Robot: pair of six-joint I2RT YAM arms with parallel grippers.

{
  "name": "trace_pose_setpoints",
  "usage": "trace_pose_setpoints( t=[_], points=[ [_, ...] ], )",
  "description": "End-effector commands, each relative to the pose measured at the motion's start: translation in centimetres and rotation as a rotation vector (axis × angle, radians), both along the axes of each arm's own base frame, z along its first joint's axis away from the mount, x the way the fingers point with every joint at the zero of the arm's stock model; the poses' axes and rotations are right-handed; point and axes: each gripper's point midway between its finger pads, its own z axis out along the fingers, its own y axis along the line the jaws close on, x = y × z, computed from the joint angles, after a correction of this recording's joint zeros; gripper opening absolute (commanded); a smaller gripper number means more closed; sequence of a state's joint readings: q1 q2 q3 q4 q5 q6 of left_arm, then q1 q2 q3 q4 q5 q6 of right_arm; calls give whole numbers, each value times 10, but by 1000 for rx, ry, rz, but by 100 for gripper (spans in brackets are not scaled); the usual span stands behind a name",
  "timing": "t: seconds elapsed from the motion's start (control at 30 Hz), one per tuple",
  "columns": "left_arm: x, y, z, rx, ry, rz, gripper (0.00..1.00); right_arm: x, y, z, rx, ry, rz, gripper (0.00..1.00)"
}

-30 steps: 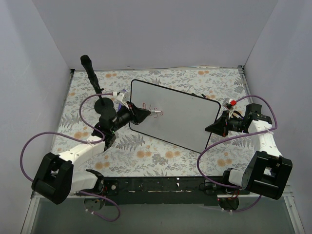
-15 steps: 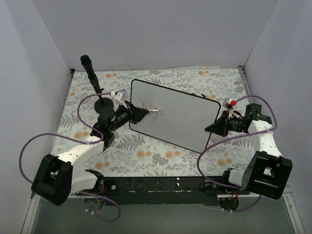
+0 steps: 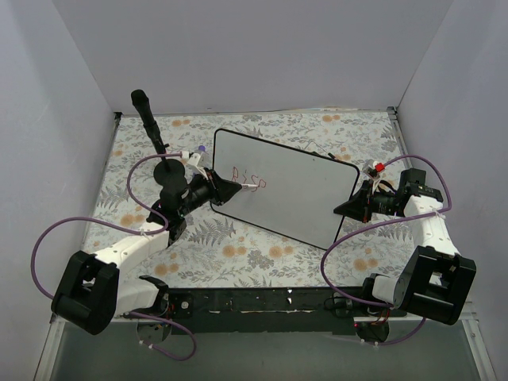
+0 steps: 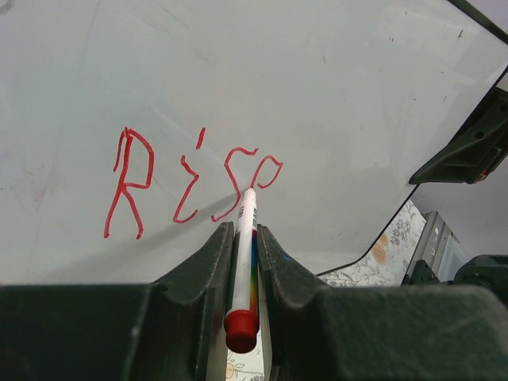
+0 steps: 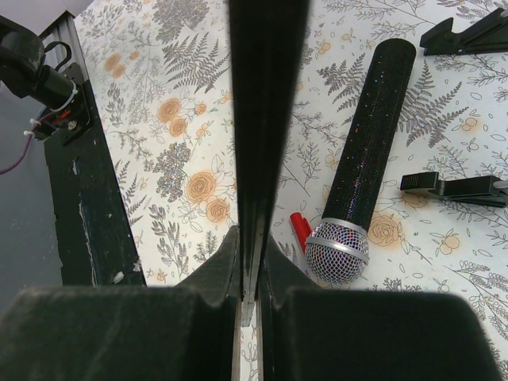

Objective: Write a sentence on the whiteboard
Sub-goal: Write with the whiteboard marker without the cap on the whiteboard.

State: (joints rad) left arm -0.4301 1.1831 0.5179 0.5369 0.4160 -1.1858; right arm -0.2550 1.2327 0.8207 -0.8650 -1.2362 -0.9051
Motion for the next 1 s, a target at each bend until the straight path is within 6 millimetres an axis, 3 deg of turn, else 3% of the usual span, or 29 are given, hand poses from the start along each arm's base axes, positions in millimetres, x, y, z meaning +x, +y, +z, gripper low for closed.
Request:
trace_pose_setpoints(
  t=[0.0,0.53,0.8,0.97],
  points=[
    [0,7,-19,46,34,19,0,7,-2,3,-50,-89,20,1],
    [-6,-6,-23,22,67,-66,0,6,-2,3,-51,-88,21,1],
    [-2,-14,-11,-16,52,-94,0,7,-2,3,-51,-87,21,1],
    [-7,-16,7,-47,18,-120,0,7,-2,2,-53,-85,20,1]
  ],
)
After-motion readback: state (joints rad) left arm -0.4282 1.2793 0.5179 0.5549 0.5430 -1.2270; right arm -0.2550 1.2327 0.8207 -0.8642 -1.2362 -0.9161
